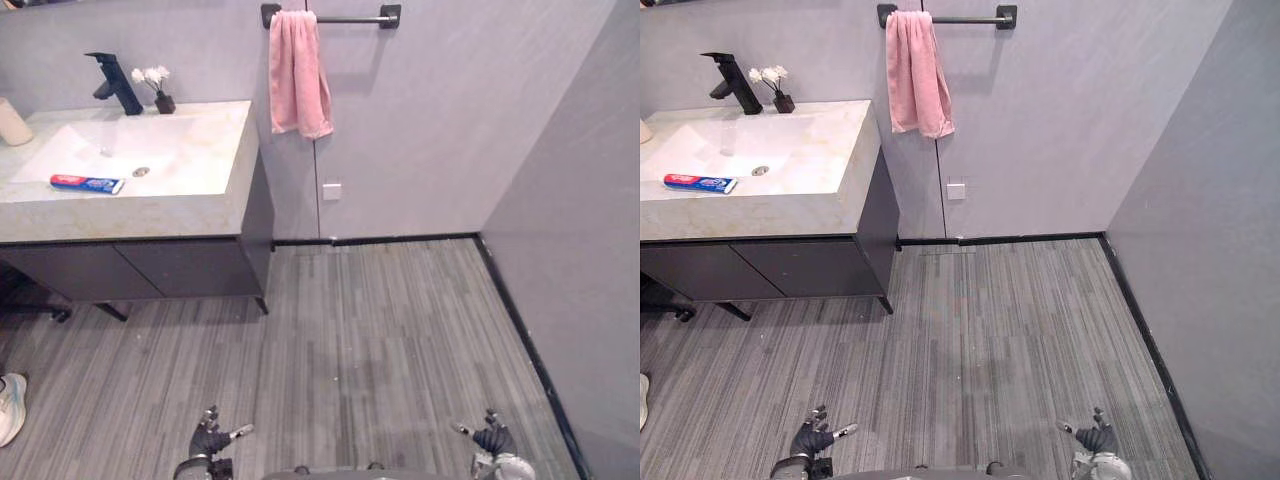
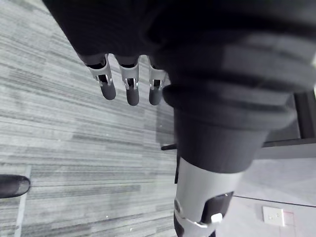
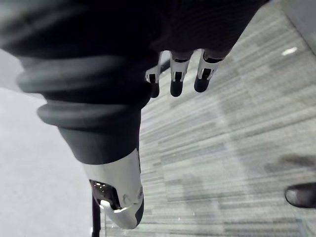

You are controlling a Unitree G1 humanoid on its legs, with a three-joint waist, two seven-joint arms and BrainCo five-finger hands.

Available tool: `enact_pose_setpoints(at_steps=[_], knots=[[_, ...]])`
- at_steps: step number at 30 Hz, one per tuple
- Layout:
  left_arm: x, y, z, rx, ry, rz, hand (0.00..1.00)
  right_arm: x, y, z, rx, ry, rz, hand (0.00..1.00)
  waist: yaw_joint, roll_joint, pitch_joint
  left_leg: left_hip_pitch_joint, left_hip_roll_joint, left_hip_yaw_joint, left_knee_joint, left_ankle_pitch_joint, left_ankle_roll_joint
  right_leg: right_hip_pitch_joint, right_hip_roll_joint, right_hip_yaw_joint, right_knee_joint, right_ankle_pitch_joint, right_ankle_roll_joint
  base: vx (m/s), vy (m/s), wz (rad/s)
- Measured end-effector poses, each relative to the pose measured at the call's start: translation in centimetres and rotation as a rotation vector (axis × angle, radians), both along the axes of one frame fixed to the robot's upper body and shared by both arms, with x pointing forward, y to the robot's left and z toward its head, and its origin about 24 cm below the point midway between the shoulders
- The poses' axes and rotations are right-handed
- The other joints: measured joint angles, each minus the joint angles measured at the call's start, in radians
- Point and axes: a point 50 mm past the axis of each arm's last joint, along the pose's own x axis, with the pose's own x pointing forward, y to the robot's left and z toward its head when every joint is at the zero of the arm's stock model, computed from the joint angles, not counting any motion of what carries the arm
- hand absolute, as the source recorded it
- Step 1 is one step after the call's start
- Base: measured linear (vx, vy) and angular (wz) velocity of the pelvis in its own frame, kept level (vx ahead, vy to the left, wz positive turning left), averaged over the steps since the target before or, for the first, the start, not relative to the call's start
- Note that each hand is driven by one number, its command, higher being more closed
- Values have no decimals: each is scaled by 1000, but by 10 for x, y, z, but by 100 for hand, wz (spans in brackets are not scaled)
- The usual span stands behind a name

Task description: Organize washtable

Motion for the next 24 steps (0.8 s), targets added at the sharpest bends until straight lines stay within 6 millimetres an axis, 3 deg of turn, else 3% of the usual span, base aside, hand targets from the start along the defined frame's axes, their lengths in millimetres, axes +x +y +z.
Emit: enact_pose_setpoints(at_steps=[8, 17, 21, 24], knots=[[12, -6, 9, 5, -67, -72, 0, 15, 5, 11, -36, -43, 158, 0, -12, 7, 8, 17, -4, 2, 1, -2, -2, 15, -6, -7, 0, -5, 8, -11, -4, 0], [18, -14, 12, -1, -92, -106, 0, 23, 5, 18, -54, -79, 167, 0, -23, 19, 13, -59, 2, 17, 43, -38, 10, -50, -1, -8, 3, -11, 13, -59, -9, -3], [26, -17, 18, -2, -134, -111, 0, 34, 12, 20, -49, -104, 187, 0, -17, 22, 15, -114, 14, 52, 152, -111, 20, -84, 5, 26, 37, -35, 22, 47, 25, -26], [33, -17, 24, 10, -170, -108, 0, 45, 14, 23, -57, -132, 179, 0, 2, 18, 20, -151, 13, 89, 244, -188, 38, -186, -4, 61, 249, -131, 58, 103, 61, -44]])
